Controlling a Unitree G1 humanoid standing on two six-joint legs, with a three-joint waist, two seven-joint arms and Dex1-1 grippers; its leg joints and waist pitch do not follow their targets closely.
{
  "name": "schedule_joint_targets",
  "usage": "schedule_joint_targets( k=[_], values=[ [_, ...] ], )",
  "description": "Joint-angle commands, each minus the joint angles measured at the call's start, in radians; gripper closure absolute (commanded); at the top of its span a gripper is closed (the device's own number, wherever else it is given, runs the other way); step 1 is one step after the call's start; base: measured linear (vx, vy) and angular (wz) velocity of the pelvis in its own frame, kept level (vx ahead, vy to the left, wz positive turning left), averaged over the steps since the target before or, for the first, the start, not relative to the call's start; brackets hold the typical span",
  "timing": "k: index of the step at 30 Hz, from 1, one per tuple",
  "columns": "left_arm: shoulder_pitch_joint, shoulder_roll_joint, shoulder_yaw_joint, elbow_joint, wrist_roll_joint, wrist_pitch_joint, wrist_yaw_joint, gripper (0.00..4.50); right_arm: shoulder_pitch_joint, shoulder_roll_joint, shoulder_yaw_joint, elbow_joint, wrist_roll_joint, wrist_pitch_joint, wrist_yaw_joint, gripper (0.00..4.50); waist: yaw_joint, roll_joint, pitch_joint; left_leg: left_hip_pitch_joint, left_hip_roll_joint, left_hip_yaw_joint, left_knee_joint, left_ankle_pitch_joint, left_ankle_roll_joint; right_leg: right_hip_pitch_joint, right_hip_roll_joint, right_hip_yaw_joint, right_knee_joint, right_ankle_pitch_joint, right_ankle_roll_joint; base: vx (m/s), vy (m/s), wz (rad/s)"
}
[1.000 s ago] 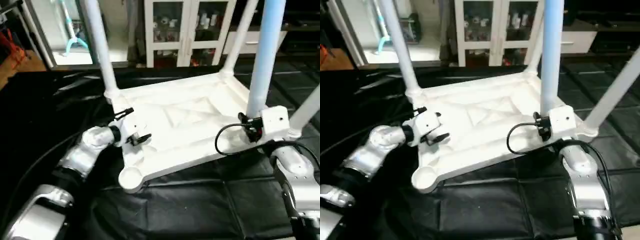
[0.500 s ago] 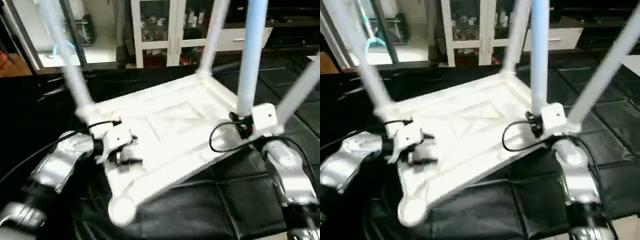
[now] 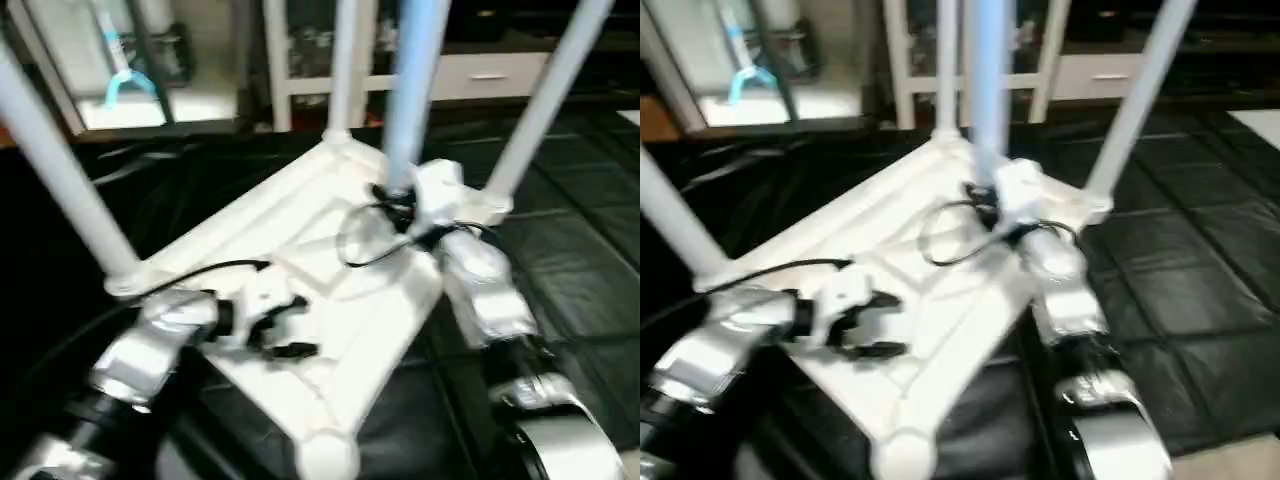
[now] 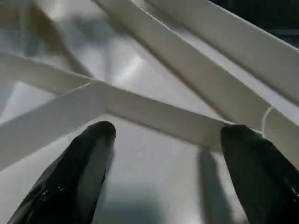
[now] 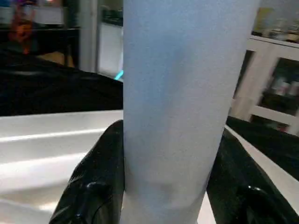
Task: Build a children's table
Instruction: Rotate table base
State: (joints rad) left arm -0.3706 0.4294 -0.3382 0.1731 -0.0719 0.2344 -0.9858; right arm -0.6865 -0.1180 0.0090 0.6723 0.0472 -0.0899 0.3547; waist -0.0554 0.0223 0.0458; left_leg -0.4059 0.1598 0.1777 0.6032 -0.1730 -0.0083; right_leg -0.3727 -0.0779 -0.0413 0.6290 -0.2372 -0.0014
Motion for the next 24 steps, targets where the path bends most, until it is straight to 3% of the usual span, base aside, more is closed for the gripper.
schedule_joint_targets(
  k=[1, 2, 3, 6, 8, 9, 10, 11, 12, 13, 14, 17, 19, 23, 24],
  values=[
    [-0.051, -0.025, 0.007, 0.004, 0.017, -0.020, 0.061, 0.54, -0.037, -0.010, -0.017, 0.033, 0.007, -0.028, -0.004, 2.64, 0.006, 0.003, -0.067, 0.037, 0.068, -0.018, -0.060, -0.098, 0.097, 0.032, -0.057, 0.037, -0.053, 0.142, -0.310, 0.000, 0.000, 0.00],
    [-0.052, -0.027, 0.008, 0.005, 0.018, -0.021, 0.063, 0.54, -0.039, -0.010, -0.017, 0.035, 0.007, -0.029, -0.004, 2.64, 0.016, 0.004, -0.069, 0.040, 0.069, -0.017, -0.059, -0.086, 0.098, 0.032, -0.058, 0.037, -0.053, 0.154, -0.308, 0.000, 0.000, 0.00],
    [-0.084, -0.077, 0.040, 0.022, 0.015, -0.024, 0.135, 0.54, -0.067, -0.016, -0.036, 0.050, 0.020, -0.045, 0.005, 2.64, 0.025, 0.002, -0.068, 0.034, 0.069, -0.016, -0.059, -0.076, 0.099, 0.034, -0.058, 0.036, -0.049, 0.172, -0.305, 0.000, 0.000, 0.00],
    [-0.125, -0.110, 0.103, 0.008, -0.014, -0.009, 0.197, 0.54, -0.082, -0.042, -0.072, -0.005, 0.070, -0.034, 0.048, 2.64, 0.041, -0.004, -0.069, 0.037, 0.070, -0.013, -0.058, -0.094, 0.093, 0.035, -0.061, 0.037, -0.050, 0.164, -0.296, 0.000, 0.000, 0.00],
    [-0.130, -0.079, 0.124, -0.039, -0.030, -0.008, 0.164, 0.54, -0.070, -0.071, -0.084, -0.073, 0.101, -0.013, 0.091, 2.64, 0.044, -0.007, -0.069, 0.034, 0.070, -0.015, -0.058, -0.096, 0.093, 0.038, -0.062, 0.036, -0.050, 0.147, -0.277, 0.000, 0.000, 0.00],
    [-0.130, -0.048, 0.135, -0.077, -0.067, 0.016, 0.103, 0.54, -0.055, -0.091, -0.089, -0.119, 0.116, 0.004, 0.115, 2.64, 0.044, -0.006, -0.066, 0.033, 0.069, -0.014, -0.059, -0.100, 0.095, 0.036, -0.061, 0.037, -0.051, 0.140, -0.274, 0.000, 0.000, 0.00],
    [-0.131, -0.006, 0.145, -0.124, -0.118, 0.055, 0.024, 0.26, -0.033, -0.117, -0.094, -0.173, 0.133, 0.026, 0.145, 2.64, 0.048, -0.005, -0.068, 0.034, 0.068, -0.014, -0.058, -0.094, 0.092, 0.037, -0.061, 0.036, -0.050, 0.131, -0.270, 0.000, 0.000, 0.00],
    [-0.131, 0.013, 0.146, -0.140, -0.131, 0.063, -0.005, 0.26, -0.023, -0.128, -0.093, -0.195, 0.137, 0.034, 0.157, 2.64, 0.052, -0.005, -0.067, 0.035, 0.069, -0.014, -0.059, -0.082, 0.091, 0.036, -0.062, 0.037, -0.048, 0.133, -0.270, 0.000, 0.000, 0.00],
    [-0.130, 0.045, 0.143, -0.163, -0.145, 0.068, -0.048, 0.19, -0.003, -0.146, -0.088, -0.231, 0.140, 0.047, 0.176, 2.64, 0.052, 0.003, -0.065, 0.036, 0.068, -0.014, -0.060, -0.084, 0.088, 0.033, -0.057, 0.036, -0.049, 0.129, -0.270, 0.000, 0.000, 0.00],
    [-0.130, 0.045, 0.143, -0.163, -0.145, 0.068, -0.048, 0.19, -0.003, -0.146, -0.088, -0.231, 0.140, 0.047, 0.176, 2.64, 0.053, 0.001, -0.064, 0.037, 0.067, -0.013, -0.061, -0.090, 0.083, 0.033, -0.056, 0.035, -0.051, 0.122, -0.269, 0.000, 0.000, 0.00],
    [-0.129, 0.119, 0.118, -0.192, -0.155, 0.101, -0.144, 0.06, 0.055, -0.181, -0.072, -0.324, 0.162, 0.090, 0.241, 2.64, 0.051, 0.004, -0.061, 0.038, 0.063, -0.012, -0.062, -0.114, 0.073, 0.031, -0.052, 0.036, -0.054, 0.096, -0.270, 0.000, 0.000, 0.00],
    [-0.127, 0.187, 0.079, -0.196, -0.135, 0.110, -0.224, 0.06, 0.116, -0.216, -0.055, -0.415, 0.195, 0.139, 0.315, 2.64, 0.056, 0.003, -0.059, 0.042, 0.066, -0.010, -0.068, -0.152, 0.060, 0.030, -0.052, 0.039, -0.060, 0.045, -0.253, 0.000, 0.000, 0.00],
    [-0.122, 0.255, 0.034, -0.176, -0.078, 0.080, -0.281, 0.06, 0.190, -0.258, -0.039, -0.513, 0.237, 0.195, 0.370, 2.64, 0.058, 0.003, -0.058, 0.044, 0.068, -0.008, -0.070, -0.166, 0.040, 0.029, -0.053, 0.041, -0.064, 0.024, -0.254, 0.000, 0.000, 0.00],
    [-0.104, 0.351, -0.033, -0.192, -0.020, 0.066, -0.355, 0.06, 0.294, -0.295, -0.053, -0.631, 0.292, 0.269, 0.382, 2.64, 0.058, 0.012, -0.055, 0.049, 0.072, -0.009, -0.078, -0.211, 0.005, 0.024, -0.052, 0.043, -0.067, -0.024, -0.230, 0.000, 0.000, 0.00],
    [-0.096, 0.364, -0.041, -0.212, -0.020, 0.073, -0.368, 0.06, 0.315, -0.299, -0.058, -0.651, 0.292, 0.275, 0.375, 2.64, 0.058, 0.019, -0.054, 0.051, 0.071, -0.008, -0.081, -0.223, -0.010, 0.020, -0.051, 0.042, -0.067, -0.023, -0.232, 0.000, 0.000, 0.00]
  ],
)
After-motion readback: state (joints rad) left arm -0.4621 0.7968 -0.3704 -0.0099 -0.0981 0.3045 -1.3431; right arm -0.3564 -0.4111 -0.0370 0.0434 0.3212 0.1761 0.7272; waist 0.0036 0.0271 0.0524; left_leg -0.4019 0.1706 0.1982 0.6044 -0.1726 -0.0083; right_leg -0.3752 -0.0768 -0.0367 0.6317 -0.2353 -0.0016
